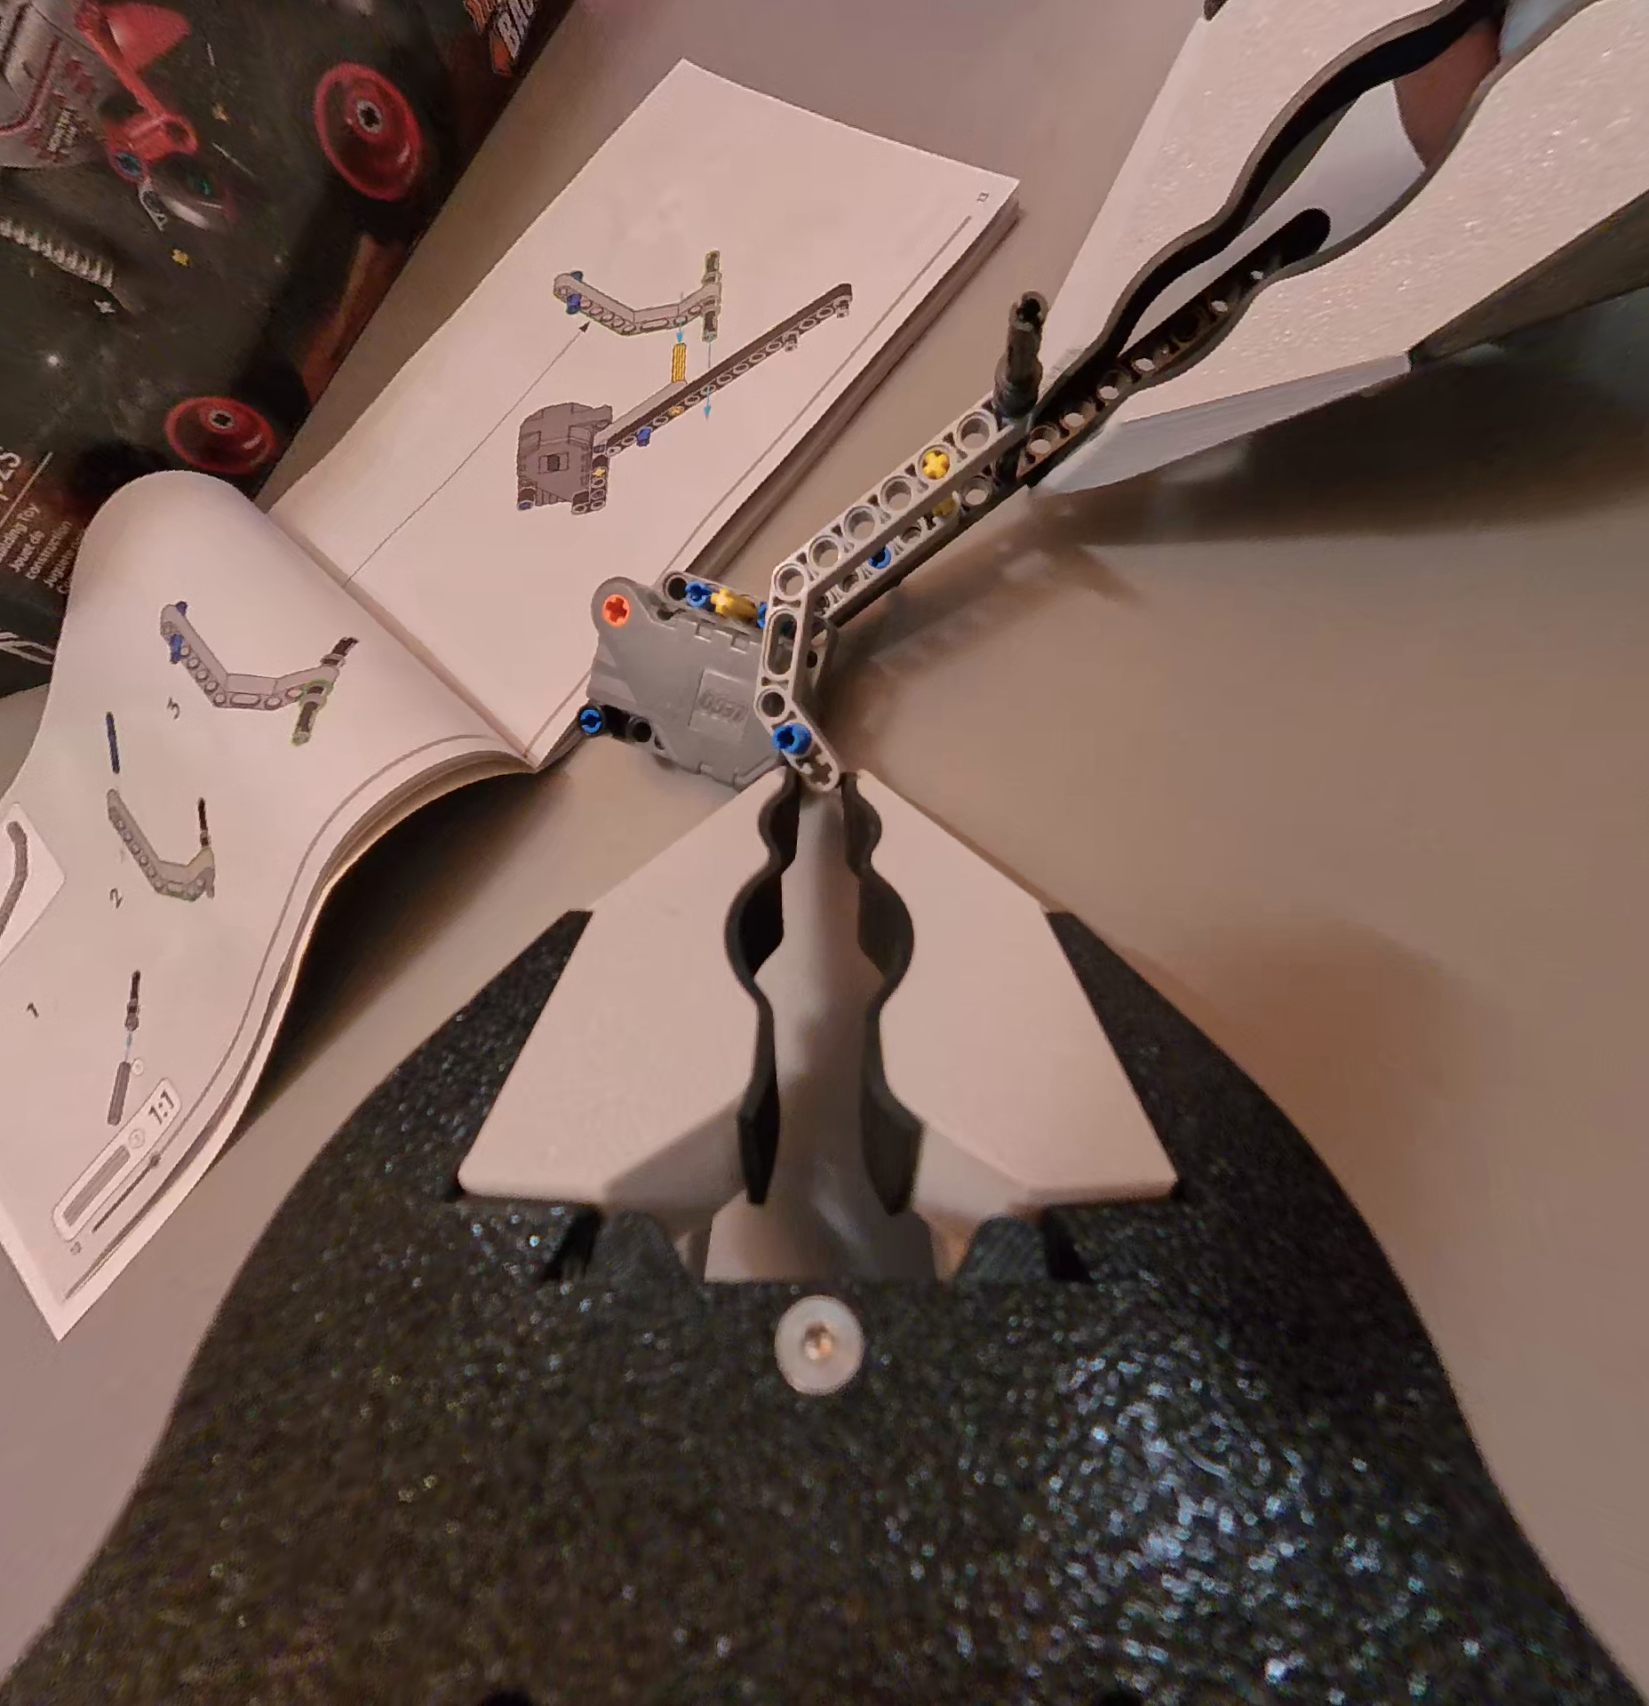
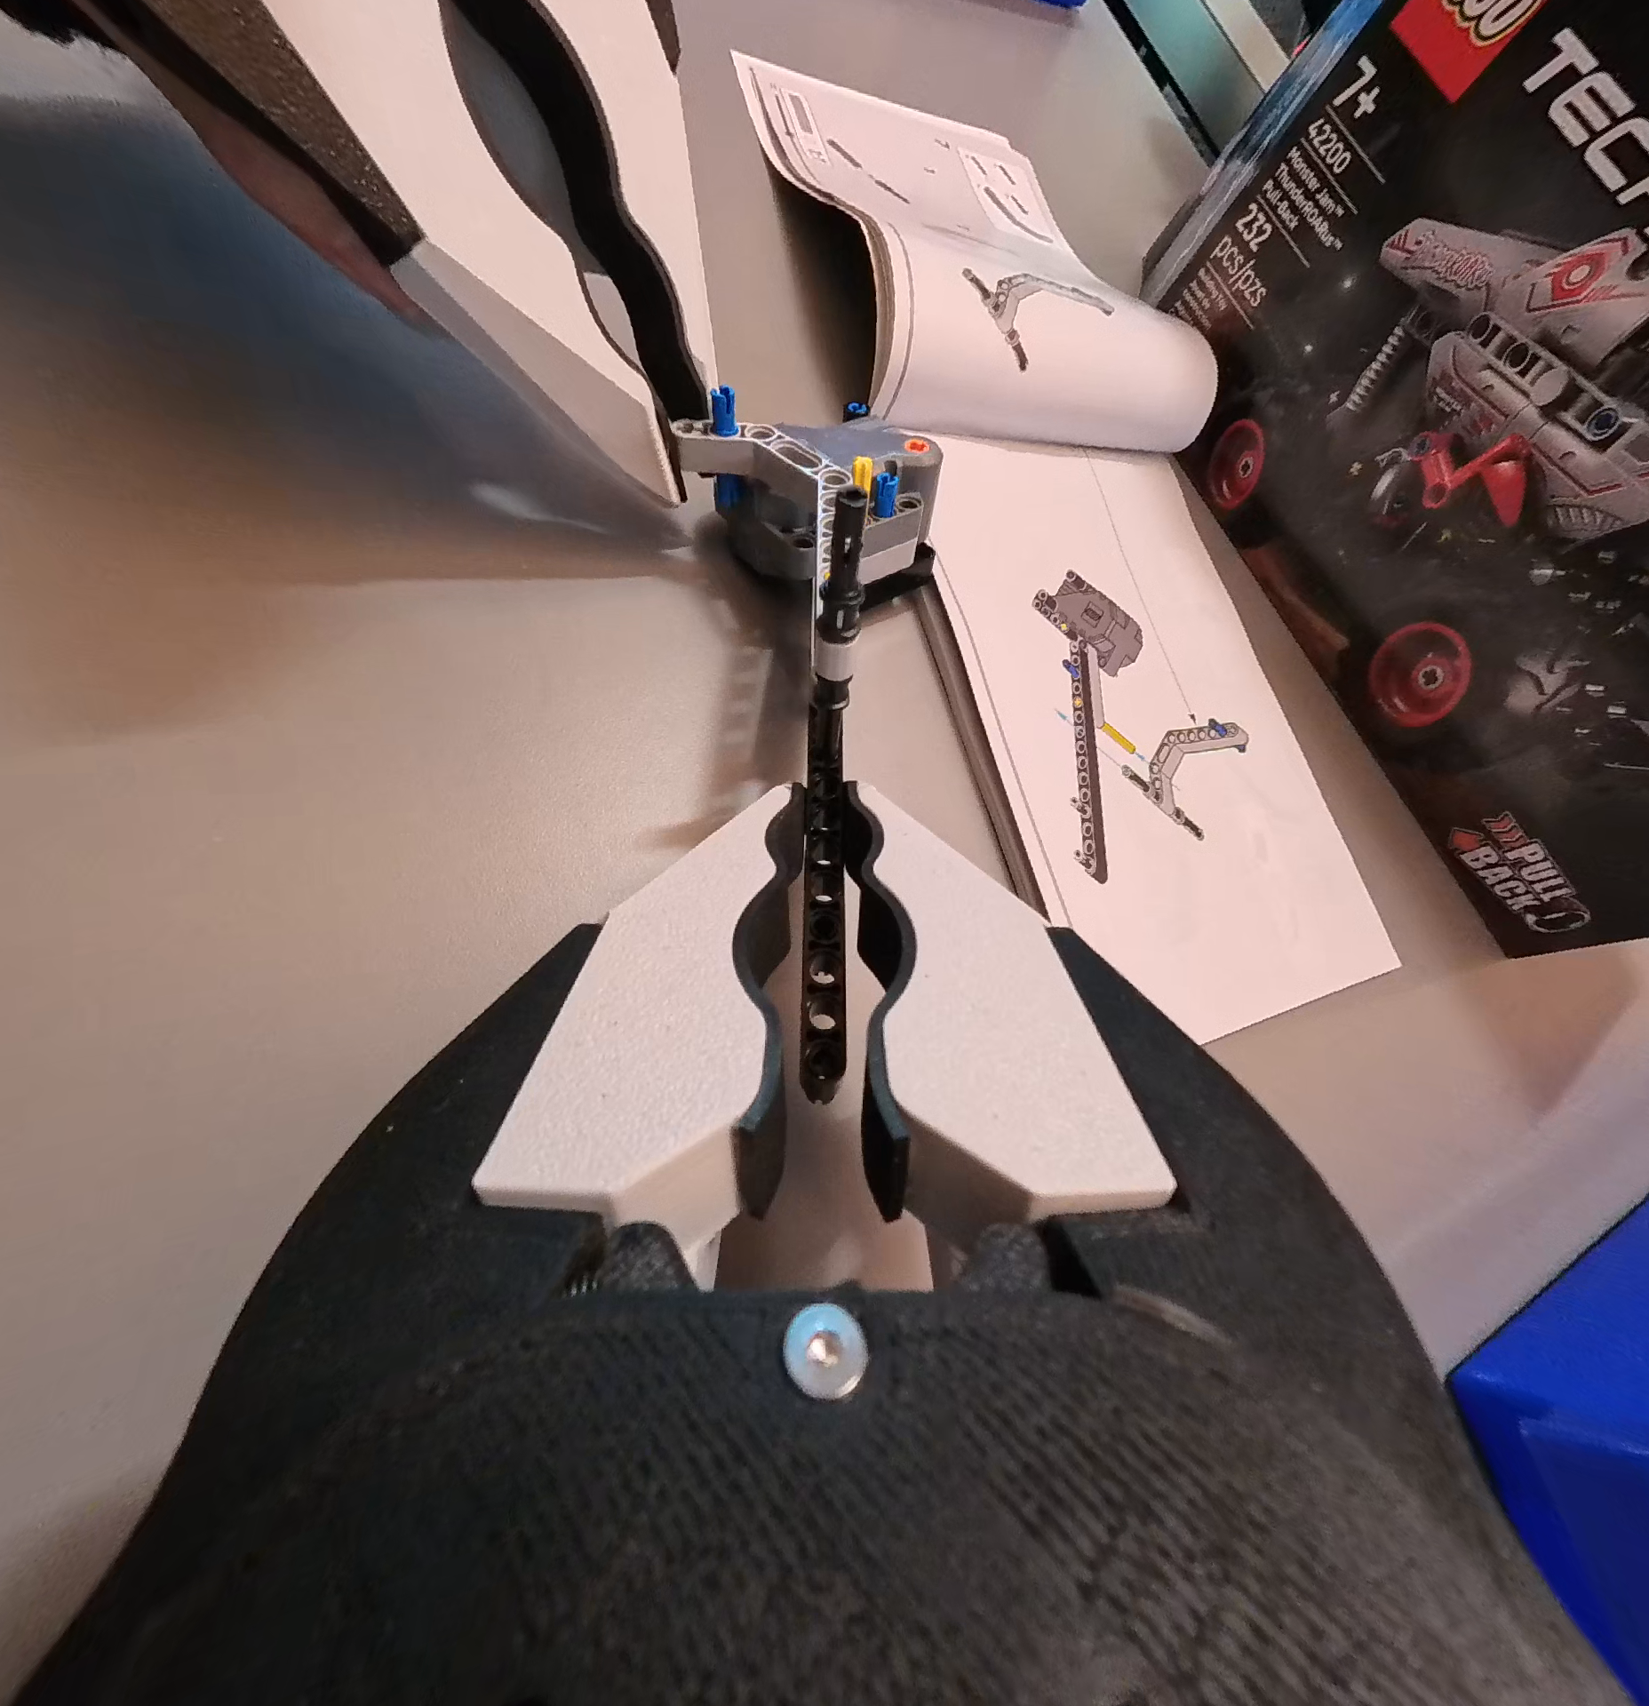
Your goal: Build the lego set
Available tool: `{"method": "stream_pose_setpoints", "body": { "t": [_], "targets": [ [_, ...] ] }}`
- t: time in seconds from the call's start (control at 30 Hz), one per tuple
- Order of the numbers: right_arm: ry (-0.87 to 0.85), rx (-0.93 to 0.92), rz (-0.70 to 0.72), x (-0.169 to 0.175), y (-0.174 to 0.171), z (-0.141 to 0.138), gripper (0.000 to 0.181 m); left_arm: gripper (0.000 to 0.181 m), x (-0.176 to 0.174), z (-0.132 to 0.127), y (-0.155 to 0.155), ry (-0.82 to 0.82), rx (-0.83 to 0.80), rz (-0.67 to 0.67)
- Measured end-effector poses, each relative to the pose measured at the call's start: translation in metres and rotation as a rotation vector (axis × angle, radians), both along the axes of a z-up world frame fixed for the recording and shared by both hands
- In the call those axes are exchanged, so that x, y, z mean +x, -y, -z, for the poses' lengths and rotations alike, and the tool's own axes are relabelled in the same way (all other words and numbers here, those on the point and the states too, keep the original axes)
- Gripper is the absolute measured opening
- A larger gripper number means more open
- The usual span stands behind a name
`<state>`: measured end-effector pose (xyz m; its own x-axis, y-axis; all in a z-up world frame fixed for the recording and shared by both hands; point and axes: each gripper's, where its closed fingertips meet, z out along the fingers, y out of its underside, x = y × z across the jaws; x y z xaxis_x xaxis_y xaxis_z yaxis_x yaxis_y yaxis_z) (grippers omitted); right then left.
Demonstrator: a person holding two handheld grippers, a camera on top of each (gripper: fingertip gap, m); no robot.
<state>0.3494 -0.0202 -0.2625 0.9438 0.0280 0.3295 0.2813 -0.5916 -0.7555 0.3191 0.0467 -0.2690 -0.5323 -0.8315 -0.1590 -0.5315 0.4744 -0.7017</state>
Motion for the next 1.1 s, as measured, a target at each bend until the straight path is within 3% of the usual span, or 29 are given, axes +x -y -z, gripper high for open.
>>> {"method": "stream_pose_setpoints", "body": {
  "t": [0.03, 1.1],
  "targets": [
    [0.0, -0.001, 0.0, 0.0, 0.0, 0.0, 0.005, 0.007, 0.0, 0.0, 0.0, 0.002, -0.001, 0.001],
    [0.004, 0.016, -0.024, -0.002, -0.003, 0.001, 0.005, 0.008, -0.017, -0.012, -0.001, 0.013, -0.026, 0.08]
  ]
}}
